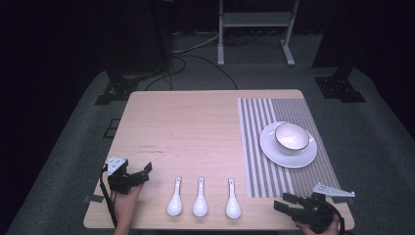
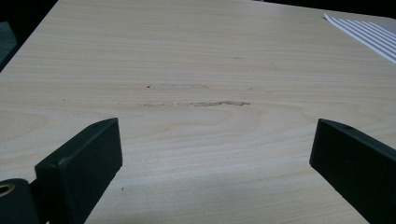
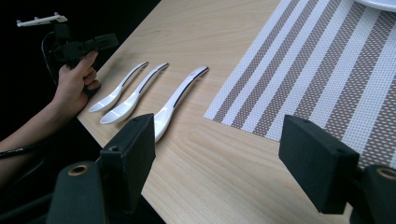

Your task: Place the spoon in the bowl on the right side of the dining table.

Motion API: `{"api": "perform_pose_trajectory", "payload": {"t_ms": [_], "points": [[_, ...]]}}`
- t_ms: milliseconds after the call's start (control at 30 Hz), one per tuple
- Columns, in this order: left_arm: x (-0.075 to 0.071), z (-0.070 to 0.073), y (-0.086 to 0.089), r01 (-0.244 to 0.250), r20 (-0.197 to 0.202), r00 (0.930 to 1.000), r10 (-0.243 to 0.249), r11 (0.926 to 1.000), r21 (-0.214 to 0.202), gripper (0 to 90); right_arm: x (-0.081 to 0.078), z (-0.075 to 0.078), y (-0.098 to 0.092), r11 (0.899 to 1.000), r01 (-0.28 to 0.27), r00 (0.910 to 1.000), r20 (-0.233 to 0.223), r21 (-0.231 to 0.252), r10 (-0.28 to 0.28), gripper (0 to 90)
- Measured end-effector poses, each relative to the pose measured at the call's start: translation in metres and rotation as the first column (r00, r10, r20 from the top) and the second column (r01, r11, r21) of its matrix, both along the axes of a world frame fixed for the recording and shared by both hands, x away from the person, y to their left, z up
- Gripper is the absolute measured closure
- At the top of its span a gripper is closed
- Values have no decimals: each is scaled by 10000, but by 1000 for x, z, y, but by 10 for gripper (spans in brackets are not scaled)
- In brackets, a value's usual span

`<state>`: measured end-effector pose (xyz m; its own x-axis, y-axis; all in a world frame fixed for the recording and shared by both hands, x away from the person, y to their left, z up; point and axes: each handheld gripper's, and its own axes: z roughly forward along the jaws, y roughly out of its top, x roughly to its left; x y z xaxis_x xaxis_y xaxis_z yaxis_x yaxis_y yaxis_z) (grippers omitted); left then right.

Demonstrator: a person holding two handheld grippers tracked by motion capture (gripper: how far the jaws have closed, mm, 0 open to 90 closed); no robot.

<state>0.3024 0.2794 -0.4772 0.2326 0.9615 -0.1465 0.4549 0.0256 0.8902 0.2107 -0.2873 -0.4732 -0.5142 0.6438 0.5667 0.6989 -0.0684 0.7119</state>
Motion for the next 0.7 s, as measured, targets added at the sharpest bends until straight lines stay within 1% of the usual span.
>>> {"api": "perform_pose_trajectory", "payload": {"t_ms": [100,267,367,600,700], "points": [[0,0,-1,19,-12,10000,-19,9999,113,12,1,0,1,10000,-45,10000,19,-11,45,262],[-1,0,-2,5,32,10000,-6,9999,134,12,4,1,3,9998,-164,9999,-7,89,164,262],[-1,0,-3,27,46,10000,-29,9997,238,12,6,2,6,9997,-228,9997,-7,71,228,262],[0,0,-3,90,2,10000,-91,9997,223,12,12,0,17,9988,-494,9984,-256,56,495,262],[0,0,-4,149,3,9999,-149,9994,306,12,13,-1,22,9981,-621,9976,-317,-24,620,262]]}}
